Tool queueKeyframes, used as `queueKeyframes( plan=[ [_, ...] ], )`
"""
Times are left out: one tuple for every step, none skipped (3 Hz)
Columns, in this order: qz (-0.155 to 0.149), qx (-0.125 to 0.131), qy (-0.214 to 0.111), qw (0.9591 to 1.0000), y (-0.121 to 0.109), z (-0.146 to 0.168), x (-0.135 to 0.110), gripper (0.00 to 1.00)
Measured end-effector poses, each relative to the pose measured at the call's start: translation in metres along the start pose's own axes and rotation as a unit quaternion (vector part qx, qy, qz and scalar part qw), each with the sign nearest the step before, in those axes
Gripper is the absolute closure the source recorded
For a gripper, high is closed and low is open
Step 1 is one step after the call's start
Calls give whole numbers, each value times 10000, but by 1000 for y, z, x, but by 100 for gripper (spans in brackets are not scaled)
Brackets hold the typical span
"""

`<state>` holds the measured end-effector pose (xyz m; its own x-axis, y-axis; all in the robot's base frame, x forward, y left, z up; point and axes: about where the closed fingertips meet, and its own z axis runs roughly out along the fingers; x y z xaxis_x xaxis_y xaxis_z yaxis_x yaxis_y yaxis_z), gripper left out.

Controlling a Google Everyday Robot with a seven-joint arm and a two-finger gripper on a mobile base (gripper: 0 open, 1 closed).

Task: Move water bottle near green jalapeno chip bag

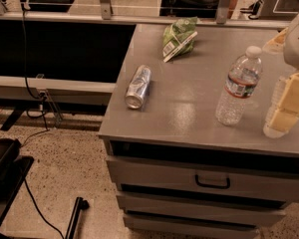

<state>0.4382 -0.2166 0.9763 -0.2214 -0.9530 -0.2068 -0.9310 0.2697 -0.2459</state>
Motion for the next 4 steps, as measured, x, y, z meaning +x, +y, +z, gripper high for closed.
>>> queueKeyframes(
  plan=[
    [0, 1, -1, 10000, 0, 0, 0, 0],
    [111, 76, -169, 9998, -13, 8, -2, 0],
    [266, 97, -344, 9990, -33, 25, -7, 0],
    [324, 79, -378, 9987, -36, 27, -7, 0]
  ],
)
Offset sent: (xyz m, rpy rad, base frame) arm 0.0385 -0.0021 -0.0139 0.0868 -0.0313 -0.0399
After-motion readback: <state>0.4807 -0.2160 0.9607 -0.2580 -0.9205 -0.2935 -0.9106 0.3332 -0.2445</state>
